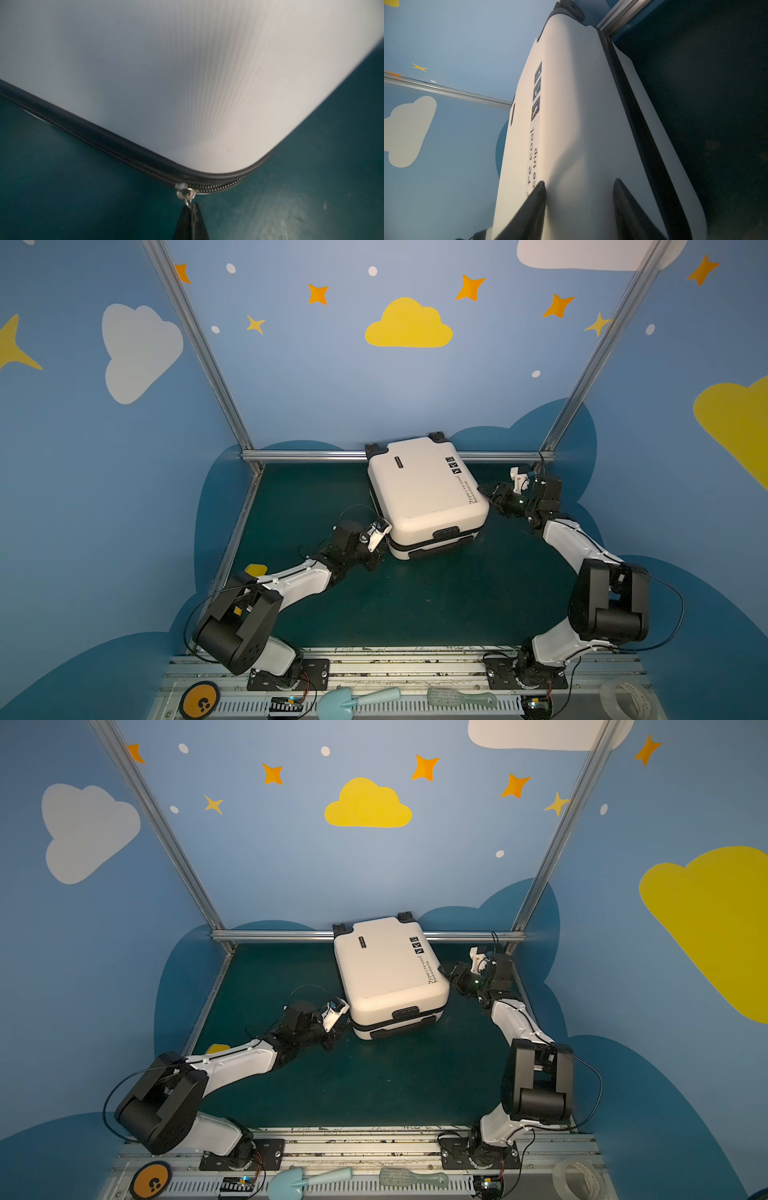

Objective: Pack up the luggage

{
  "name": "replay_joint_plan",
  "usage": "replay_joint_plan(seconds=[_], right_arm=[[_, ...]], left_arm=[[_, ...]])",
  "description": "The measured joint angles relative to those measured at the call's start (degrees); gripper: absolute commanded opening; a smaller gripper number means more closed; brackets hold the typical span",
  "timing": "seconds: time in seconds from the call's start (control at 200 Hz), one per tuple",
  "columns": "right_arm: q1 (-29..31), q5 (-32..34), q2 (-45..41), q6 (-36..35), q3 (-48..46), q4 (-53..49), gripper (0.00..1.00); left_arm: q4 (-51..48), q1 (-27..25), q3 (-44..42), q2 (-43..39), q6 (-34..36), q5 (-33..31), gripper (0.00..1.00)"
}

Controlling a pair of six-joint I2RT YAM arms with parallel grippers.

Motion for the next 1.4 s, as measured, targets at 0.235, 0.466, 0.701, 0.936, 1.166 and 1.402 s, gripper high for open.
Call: replay_joint_plan(seconds=[0.235,0.466,0.701,0.936,1.166,1.402], right_arm=[[-0.3,0.0,-0.6,0.0,0.2,-2.2,0.51],[-3.8,-0.8,-8.9,0.3,-6.5,-8.1,0.52],[-3.5,-4.3,-14.5,3.3,-18.0,-8.0,0.52],[2.8,-5.1,-14.4,9.6,-29.7,-2.3,0.52],[6.9,-4.2,-13.3,14.0,-30.3,5.1,0.50],[8.2,-2.5,-10.8,16.7,-32.0,10.8,0.46]], left_arm=[[-0.7,-1.0,0.2,0.0,1.2,-2.4,0.03],[-0.3,-1.0,0.2,0.1,1.2,-2.3,0.03],[0.0,-1.0,0.1,0.1,1.1,-1.9,0.03],[0.2,-1.0,0.0,0.1,1.1,-1.5,0.03],[0.6,-0.9,-0.2,0.1,1.1,-1.3,0.03],[1.2,-0.9,-0.5,0.1,0.9,-0.8,0.03]])
